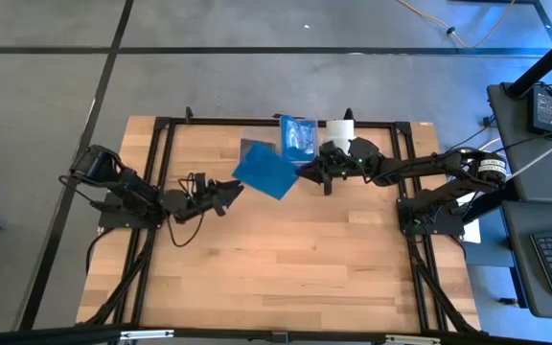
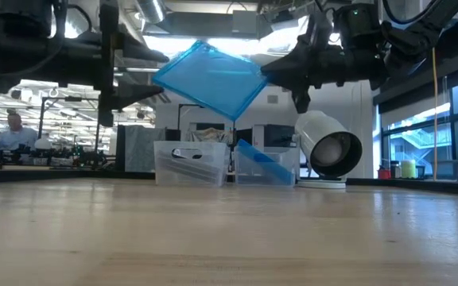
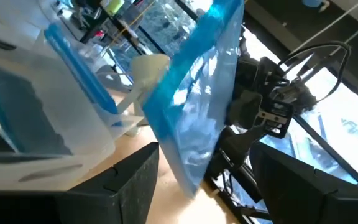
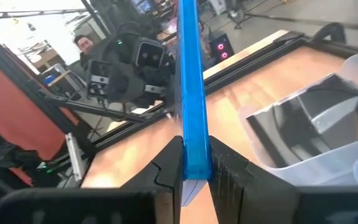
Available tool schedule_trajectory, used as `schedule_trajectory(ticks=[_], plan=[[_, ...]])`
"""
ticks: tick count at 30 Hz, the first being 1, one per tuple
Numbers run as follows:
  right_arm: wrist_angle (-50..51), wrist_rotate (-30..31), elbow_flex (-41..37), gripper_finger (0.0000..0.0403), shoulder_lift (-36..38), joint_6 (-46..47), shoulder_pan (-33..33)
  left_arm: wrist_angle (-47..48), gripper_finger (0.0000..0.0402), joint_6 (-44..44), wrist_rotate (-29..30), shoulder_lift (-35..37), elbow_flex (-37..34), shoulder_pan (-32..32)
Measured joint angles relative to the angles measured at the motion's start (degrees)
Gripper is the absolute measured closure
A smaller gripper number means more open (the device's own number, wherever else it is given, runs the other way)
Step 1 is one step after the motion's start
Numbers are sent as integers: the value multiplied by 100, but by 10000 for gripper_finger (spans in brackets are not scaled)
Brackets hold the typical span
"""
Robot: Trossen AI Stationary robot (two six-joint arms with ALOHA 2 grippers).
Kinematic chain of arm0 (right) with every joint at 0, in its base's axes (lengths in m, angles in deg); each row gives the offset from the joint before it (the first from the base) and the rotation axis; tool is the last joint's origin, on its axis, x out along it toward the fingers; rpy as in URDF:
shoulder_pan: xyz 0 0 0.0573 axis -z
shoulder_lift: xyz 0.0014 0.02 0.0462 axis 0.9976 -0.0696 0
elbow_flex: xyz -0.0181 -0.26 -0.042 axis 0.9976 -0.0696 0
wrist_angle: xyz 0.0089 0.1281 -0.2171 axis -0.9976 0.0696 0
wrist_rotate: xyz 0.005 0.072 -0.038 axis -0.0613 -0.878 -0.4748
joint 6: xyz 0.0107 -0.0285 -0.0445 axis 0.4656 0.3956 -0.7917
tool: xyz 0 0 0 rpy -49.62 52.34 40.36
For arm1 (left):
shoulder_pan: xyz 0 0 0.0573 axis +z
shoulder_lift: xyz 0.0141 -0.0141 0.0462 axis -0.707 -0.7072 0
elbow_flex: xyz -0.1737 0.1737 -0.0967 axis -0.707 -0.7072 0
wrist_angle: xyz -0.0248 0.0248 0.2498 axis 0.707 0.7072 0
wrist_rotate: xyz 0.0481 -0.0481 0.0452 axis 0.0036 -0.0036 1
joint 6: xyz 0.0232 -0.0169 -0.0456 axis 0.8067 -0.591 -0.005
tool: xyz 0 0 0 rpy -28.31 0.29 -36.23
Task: Pick & place jewel cases by type
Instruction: Put the blue CD Case into the right transparent bin
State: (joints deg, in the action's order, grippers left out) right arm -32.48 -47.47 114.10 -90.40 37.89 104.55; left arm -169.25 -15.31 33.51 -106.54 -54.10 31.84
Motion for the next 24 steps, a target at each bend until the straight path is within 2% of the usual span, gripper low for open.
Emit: schedule_trajectory(ticks=[6, 11, 15, 24], plan=[[-41, -164, -1, 339, 1, 131, 0, -127, 164, 425, -181, 0, 0, 139], [-81, -153, -1, 339, -1, 242, 0, -216, 186, 658, -351, 0, 0, 192], [-107, -94, -1, 339, 1, 240, 0, -509, 216, 1021, -492, 7, 3, 197], [-105, -94, -1, 339, 1, 244, 0, -504, 308, 1732, -430, 59, 157, 197]])
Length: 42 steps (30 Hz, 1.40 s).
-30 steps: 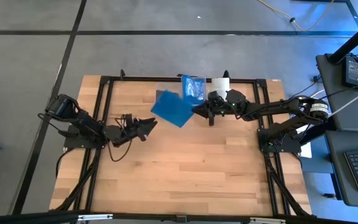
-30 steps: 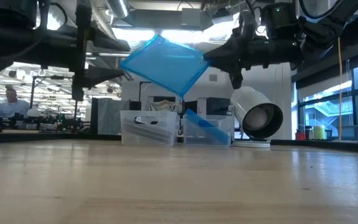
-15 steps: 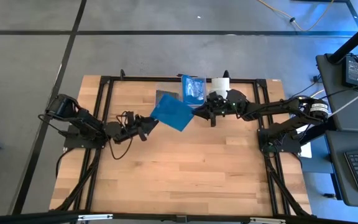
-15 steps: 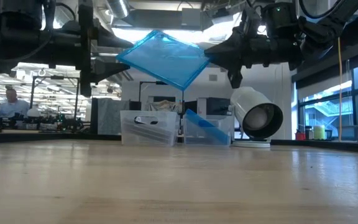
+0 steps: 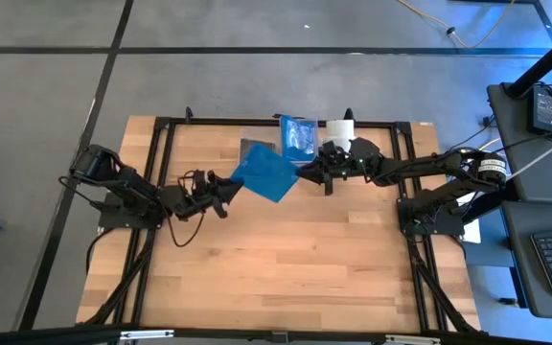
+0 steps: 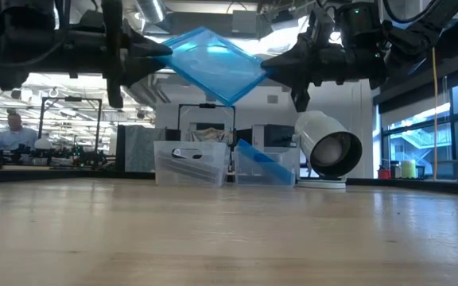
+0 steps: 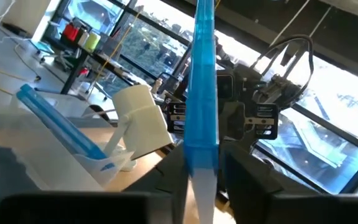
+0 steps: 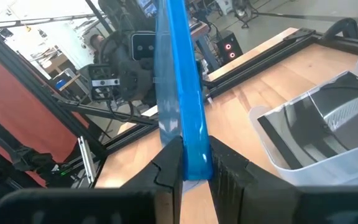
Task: Pick & place jewel cases by type
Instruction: Put the blue CD Case into the right transparent bin
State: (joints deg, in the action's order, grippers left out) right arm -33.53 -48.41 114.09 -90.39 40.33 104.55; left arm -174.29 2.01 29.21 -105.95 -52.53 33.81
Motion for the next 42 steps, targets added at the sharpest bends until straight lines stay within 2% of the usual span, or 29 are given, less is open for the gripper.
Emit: schedule_trajectory(ticks=[6, 11, 18, 22, 27, 30, 35, 38, 42], plan=[[28, -60, 0, 339, 0, -202, 0, -2, 361, 59, -2, 0, 24, 4], [17, -129, 0, 330, 0, -498, 2, -2, 361, 48, -3, 0, 25, 4], [-68, -88, 105, 262, 365, -1030, 210, 0, 360, 13, 124, 0, 25, 33], [41, -93, 107, 232, 814, -1283, 404, 1, 362, -326, -49, 6, 25, 198], [792, -96, 107, 221, 1434, -1374, 572, 61, 359, -1309, -1058, 84, 27, 778], [1465, -98, 107, 220, 1740, -1517, 605, 501, 362, -1772, -1554, 167, 128, 1286], [2587, -114, 107, 220, 2158, -1681, 605, 1217, 362, -1950, -2706, 407, 559, 2202], [3137, -114, 107, 220, 2410, -1739, 605, 2223, 361, -2011, -3379, 634, 1015, 2755], [3641, -112, 107, 220, 2766, -1832, 610, 4456, 360, -1854, -4051, 908, 1942, 3340]])
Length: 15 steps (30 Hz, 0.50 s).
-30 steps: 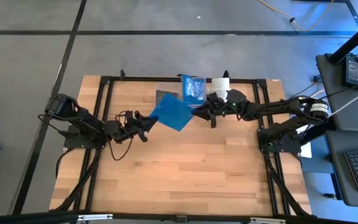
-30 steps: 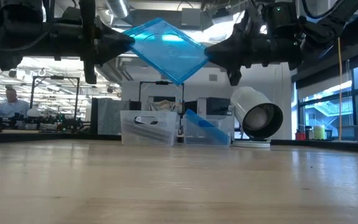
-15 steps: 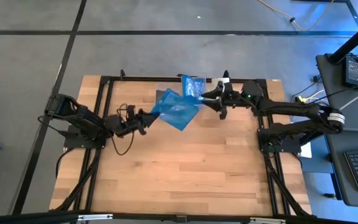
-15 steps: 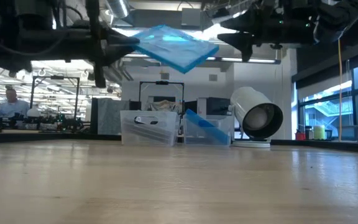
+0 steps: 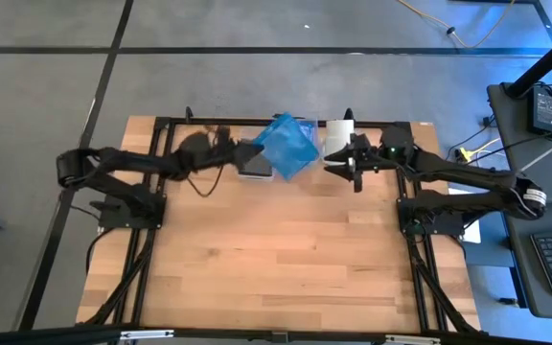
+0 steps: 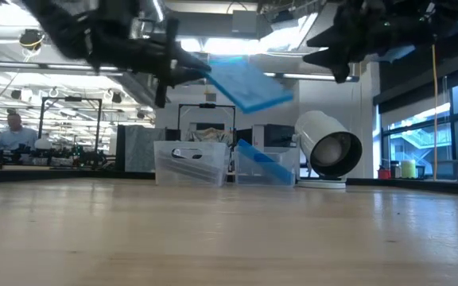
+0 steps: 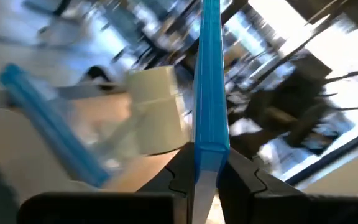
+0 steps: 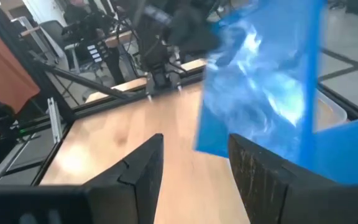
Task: Pick & place jewel cases by type
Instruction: Put the blue CD Case into the right transparent bin
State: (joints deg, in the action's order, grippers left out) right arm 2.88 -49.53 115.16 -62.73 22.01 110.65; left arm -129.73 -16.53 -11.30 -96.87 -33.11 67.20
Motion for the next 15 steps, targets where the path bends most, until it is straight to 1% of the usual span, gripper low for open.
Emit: schedule_trajectory(ticks=[4, 6, 9, 11, 15], plan=[[453, 6, 0, 220, 373, 6, 0, 2294, 360, 291, -373, 78, 1148, 562], [728, 103, 0, 220, 554, 11, 0, 3444, 359, 328, -588, 63, 1786, 872], [1175, 352, 0, 220, 774, -13, 0, 5009, 359, 420, -719, -100, 2718, 1226], [1388, 599, 0, 220, 873, -116, 0, 5772, 360, 454, -1066, -310, 3284, 1421], [1694, 1047, 0, 220, 922, -301, 0, 6469, 360, 461, -1606, -892, 4295, 1561]])
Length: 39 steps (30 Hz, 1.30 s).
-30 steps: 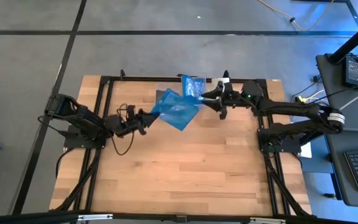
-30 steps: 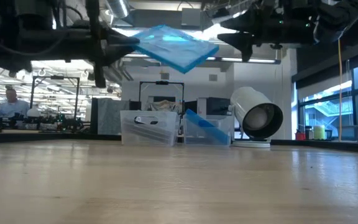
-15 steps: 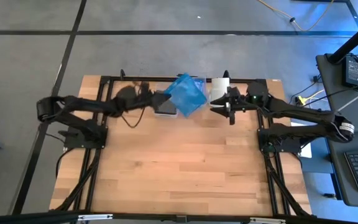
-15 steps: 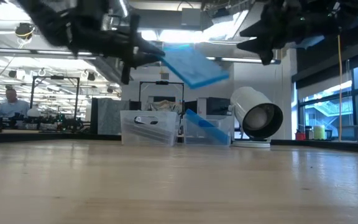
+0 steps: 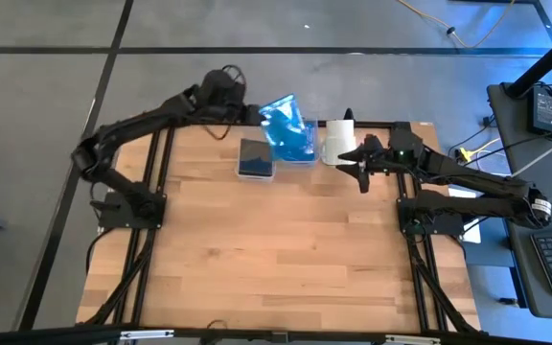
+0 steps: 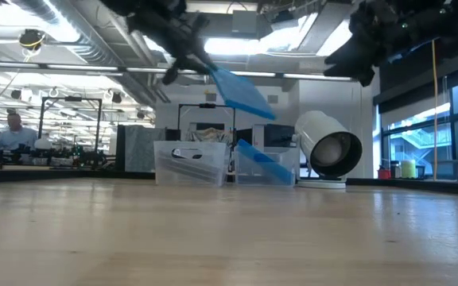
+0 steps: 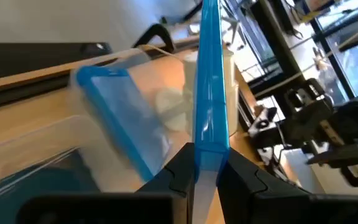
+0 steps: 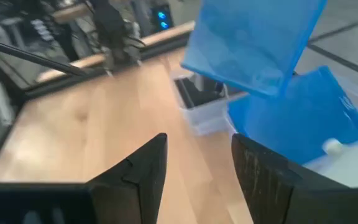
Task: Pick & place jewel cases by type
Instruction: Put the blue CD Case into the right transparent bin
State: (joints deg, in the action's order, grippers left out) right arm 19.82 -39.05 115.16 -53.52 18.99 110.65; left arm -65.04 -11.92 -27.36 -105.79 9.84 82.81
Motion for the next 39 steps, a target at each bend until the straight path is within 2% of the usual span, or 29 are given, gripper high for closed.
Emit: schedule_trajectory(ticks=[3, 8, 15, 26, 39], plan=[[173, 214, 0, 220, -7, -13, 0, 538, 358, 53, -201, -603, 742, 32], [603, 216, 0, 220, -11, -148, 0, 1515, 358, 234, -537, -1611, 1876, 182], [1001, 214, 0, 220, -11, -124, 0, 2079, 356, 288, -709, -2585, 2846, 374], [1089, 214, -4, 220, -13, -139, 0, 2238, 355, 183, -1174, -3278, 3245, 632], [1094, 297, -35, 220, -15, -157, 0, 2027, 340, 478, -1225, -3307, 3245, 452]])
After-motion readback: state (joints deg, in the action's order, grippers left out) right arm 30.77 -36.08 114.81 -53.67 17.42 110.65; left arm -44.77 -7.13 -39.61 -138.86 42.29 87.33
